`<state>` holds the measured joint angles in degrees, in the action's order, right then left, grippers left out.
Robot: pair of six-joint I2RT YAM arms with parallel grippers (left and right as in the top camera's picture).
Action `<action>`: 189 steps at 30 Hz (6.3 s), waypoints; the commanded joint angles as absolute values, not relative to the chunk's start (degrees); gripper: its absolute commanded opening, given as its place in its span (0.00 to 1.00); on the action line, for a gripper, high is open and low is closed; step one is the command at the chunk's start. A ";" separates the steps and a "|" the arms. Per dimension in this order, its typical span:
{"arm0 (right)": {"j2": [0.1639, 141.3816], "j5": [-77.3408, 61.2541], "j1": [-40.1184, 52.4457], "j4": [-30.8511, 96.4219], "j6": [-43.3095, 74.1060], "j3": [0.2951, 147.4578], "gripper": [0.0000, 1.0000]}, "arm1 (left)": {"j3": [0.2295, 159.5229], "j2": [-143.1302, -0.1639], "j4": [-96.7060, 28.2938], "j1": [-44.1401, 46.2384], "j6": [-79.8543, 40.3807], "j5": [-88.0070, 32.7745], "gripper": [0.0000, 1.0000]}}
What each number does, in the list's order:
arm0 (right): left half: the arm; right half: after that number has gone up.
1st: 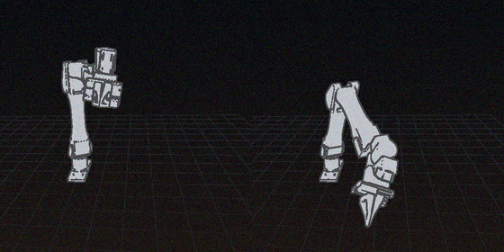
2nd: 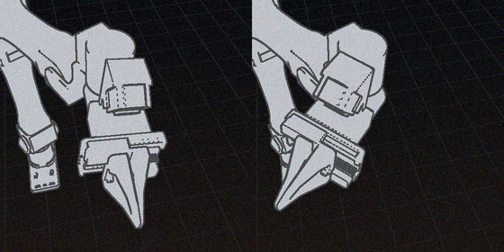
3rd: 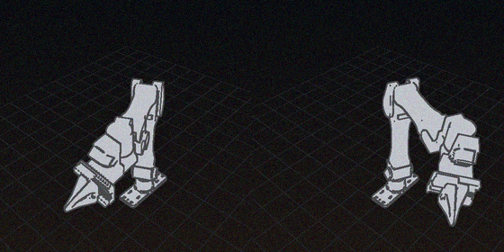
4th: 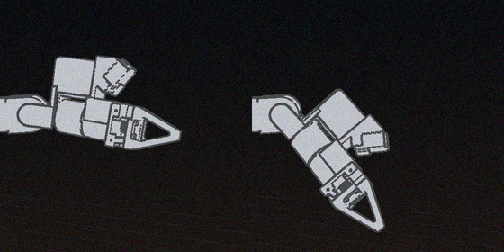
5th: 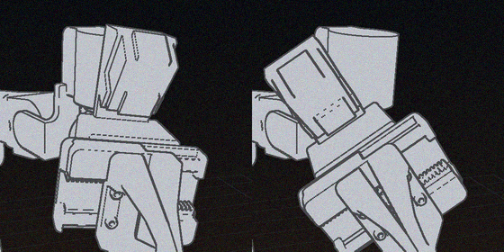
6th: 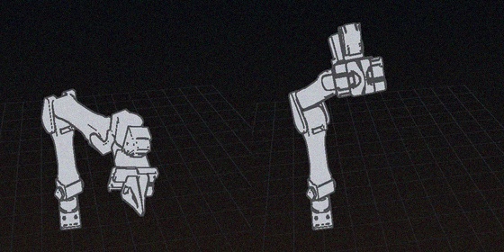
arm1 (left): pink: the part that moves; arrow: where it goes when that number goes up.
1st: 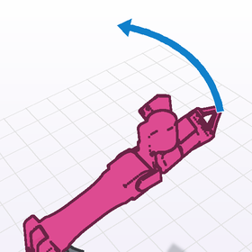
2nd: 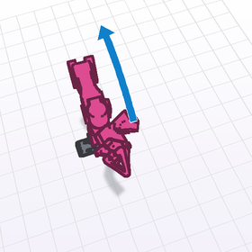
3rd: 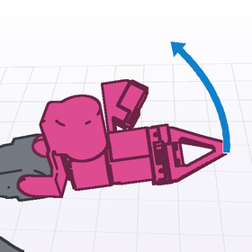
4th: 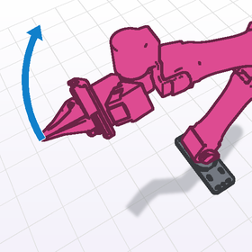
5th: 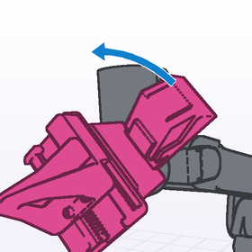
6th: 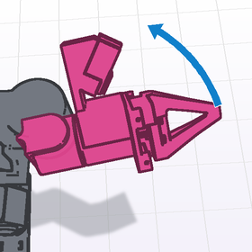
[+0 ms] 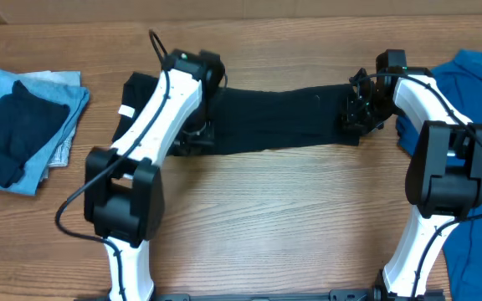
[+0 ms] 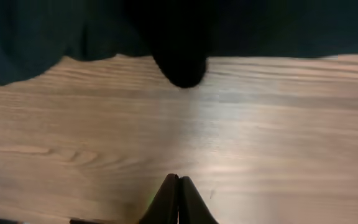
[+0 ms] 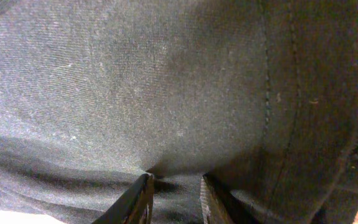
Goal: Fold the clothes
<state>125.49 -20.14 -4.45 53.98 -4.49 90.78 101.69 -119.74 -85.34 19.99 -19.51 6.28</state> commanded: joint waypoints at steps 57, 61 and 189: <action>119.24 -16.58 -4.51 40.84 -4.10 85.95 0.04 | 96.71 -121.05 -53.76 19.09 -14.96 11.60 0.59; 118.96 -7.57 -4.58 46.70 -6.07 93.60 0.04 | 110.59 -121.05 -59.31 19.07 -14.96 8.73 0.67; 123.55 -21.32 6.09 44.69 -1.89 88.86 0.79 | 127.70 -137.78 -66.67 27.44 -17.98 -5.74 0.31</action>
